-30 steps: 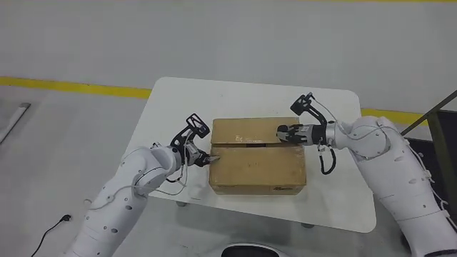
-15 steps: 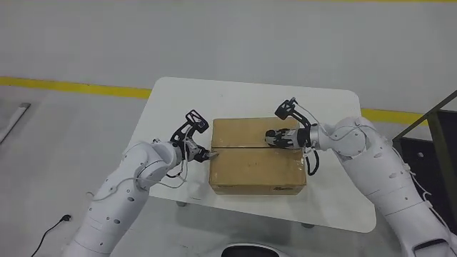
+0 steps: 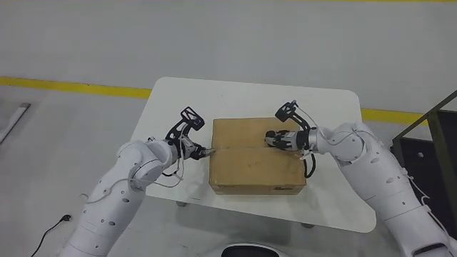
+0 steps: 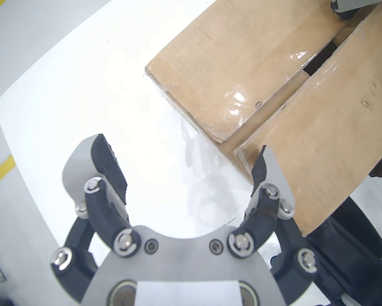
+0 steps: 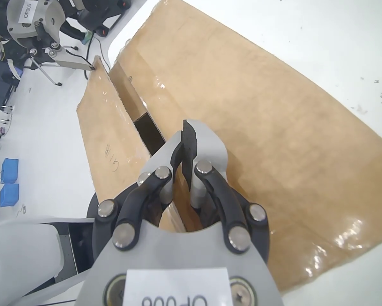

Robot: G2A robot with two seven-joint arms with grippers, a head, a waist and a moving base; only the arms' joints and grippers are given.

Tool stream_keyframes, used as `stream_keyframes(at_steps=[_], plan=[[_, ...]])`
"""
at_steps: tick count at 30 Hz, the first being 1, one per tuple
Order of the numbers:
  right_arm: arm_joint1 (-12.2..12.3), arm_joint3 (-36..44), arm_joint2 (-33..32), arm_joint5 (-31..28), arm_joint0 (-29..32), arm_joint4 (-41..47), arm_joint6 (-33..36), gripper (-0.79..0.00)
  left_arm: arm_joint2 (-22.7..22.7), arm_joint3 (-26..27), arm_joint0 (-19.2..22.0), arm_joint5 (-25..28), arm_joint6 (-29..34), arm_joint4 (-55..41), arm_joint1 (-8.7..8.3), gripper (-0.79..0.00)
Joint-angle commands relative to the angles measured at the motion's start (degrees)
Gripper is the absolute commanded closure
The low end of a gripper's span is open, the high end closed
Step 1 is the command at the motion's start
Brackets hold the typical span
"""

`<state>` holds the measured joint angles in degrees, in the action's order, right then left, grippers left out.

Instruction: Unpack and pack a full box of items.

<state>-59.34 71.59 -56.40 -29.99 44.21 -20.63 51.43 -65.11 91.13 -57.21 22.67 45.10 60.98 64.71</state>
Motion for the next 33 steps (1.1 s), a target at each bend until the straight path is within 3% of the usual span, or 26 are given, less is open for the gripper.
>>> stream_keyframes(at_steps=[1,6,16,25,27,29,33], plan=[[0.0,0.3,-0.1,-0.1,0.0,-0.1,-0.3,0.000,-1.9,1.2,-2.1,0.5,0.4,0.1,-0.52,-0.785],[0.4,2.2,-1.4,-2.2,0.3,1.2,-0.6,0.000,-3.2,2.2,-5.0,1.2,1.0,-0.4,-1.01,-0.785],[1.4,8.6,-4.3,-2.6,2.3,3.3,0.9,0.000,-0.3,1.0,-2.6,-0.1,-0.2,-0.3,-0.39,-0.785],[2.0,13.3,-6.2,-1.3,4.5,1.7,-1.0,0.000,-4.1,3.2,-4.9,-0.9,-1.1,-1.9,-1.08,-0.785],[2.3,14.1,-7.2,-1.8,5.4,1.4,-1.7,0.000,-5.6,3.8,-6.2,-0.9,-1.6,-7.4,-1.13,-0.785],[2.4,14.3,-7.8,-3.2,6.1,2.7,-2.2,0.000,-7.9,4.5,-6.2,0.7,-0.8,-15.3,-1.27,-0.785],[2.5,14.7,-7.4,-4.1,6.4,1.5,-2.5,0.000,-9.0,8.3,-6.4,4.0,1.9,-13.5,-1.91,-0.785]])
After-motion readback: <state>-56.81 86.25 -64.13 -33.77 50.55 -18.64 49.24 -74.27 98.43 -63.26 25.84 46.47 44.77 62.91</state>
